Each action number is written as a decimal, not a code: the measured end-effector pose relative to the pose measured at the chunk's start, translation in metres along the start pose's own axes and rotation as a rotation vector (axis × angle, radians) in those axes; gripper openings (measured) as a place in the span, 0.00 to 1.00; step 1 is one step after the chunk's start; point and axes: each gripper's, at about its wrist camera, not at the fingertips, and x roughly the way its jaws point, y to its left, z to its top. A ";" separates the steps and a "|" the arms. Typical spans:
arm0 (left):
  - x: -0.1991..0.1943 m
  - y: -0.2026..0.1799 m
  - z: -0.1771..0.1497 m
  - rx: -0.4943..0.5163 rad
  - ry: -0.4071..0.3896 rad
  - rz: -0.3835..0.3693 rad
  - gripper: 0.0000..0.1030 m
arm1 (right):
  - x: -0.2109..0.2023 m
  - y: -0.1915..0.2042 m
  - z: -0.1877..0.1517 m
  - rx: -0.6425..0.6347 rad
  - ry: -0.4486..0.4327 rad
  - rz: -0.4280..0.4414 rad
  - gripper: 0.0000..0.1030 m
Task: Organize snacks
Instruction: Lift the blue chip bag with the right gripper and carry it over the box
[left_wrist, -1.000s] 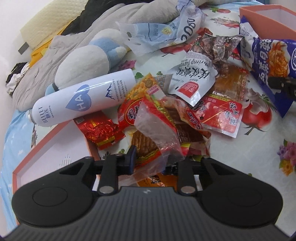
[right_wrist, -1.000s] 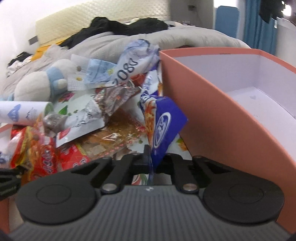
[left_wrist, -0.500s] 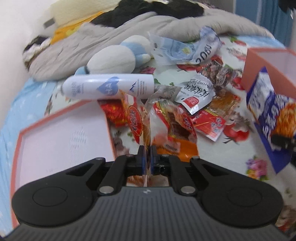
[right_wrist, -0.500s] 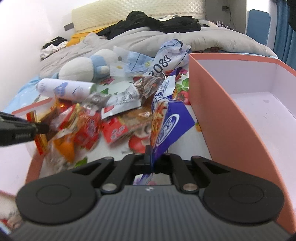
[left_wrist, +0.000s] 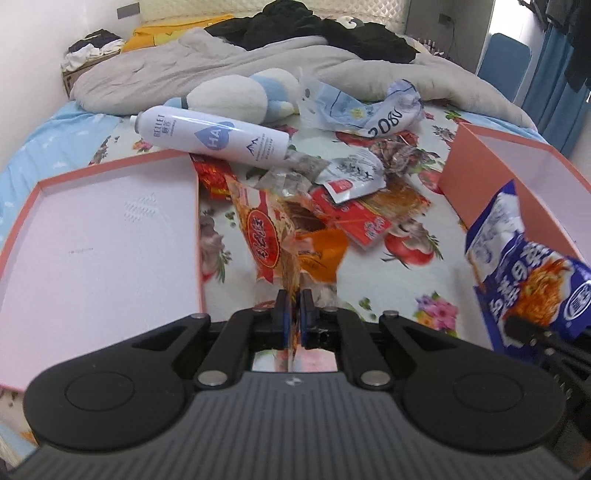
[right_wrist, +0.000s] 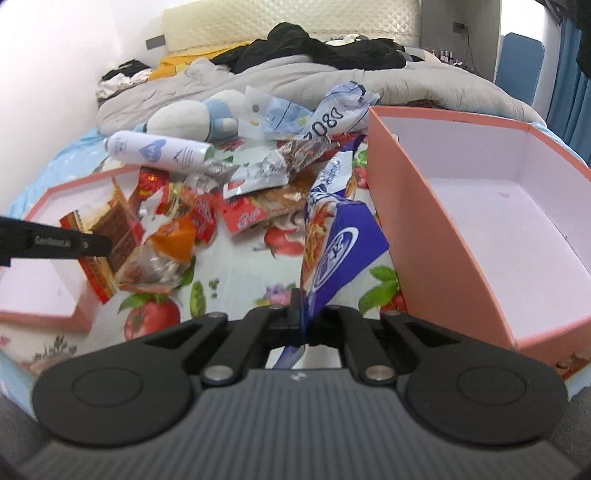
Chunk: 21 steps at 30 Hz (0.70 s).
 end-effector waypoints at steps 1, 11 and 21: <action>-0.003 0.000 -0.001 -0.009 -0.003 -0.008 0.06 | -0.001 0.000 -0.002 -0.003 0.007 -0.001 0.03; -0.039 0.015 0.016 -0.097 -0.050 -0.061 0.06 | -0.025 -0.002 0.001 0.035 -0.011 -0.027 0.03; -0.067 -0.026 -0.001 -0.102 -0.055 -0.102 0.06 | -0.062 -0.016 0.011 0.030 -0.071 0.034 0.03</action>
